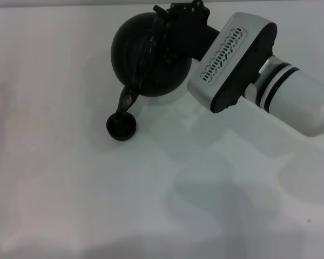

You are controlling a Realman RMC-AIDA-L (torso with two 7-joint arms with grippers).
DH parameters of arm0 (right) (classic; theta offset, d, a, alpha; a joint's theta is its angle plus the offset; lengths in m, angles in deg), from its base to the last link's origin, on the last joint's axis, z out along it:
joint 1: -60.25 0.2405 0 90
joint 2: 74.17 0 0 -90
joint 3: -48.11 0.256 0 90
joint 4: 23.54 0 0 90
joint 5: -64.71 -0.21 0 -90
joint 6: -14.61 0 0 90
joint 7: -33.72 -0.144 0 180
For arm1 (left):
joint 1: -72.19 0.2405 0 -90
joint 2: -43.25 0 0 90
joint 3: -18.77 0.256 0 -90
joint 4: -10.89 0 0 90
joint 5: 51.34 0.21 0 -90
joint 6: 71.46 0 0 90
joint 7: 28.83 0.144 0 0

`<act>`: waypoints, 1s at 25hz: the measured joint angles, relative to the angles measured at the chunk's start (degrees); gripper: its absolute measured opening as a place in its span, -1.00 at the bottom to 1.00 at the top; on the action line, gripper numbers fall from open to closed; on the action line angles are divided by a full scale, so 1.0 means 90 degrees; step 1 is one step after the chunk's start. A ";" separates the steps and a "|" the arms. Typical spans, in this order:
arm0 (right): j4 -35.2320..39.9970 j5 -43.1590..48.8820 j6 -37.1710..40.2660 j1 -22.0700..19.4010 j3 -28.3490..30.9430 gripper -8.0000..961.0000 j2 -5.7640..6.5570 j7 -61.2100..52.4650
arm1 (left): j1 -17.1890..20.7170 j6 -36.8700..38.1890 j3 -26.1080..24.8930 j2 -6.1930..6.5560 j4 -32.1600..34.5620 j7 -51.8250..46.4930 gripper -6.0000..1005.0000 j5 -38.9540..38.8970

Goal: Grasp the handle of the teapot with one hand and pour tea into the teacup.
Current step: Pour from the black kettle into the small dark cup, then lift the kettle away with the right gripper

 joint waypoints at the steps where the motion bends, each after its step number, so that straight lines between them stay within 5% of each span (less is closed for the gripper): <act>1: -0.0018 0.0000 -0.0010 0.0002 0.0000 -0.69 -0.0002 0.0001 | 0.0000 -0.0001 0.0000 -0.0003 0.0000 0.0000 0.72 0.0000; 25: -0.0288 0.0017 -0.0646 0.0060 -0.0097 -0.71 -0.0030 0.0593 | -0.0010 -0.0006 -0.0010 -0.0007 -0.0010 0.0000 0.72 0.0000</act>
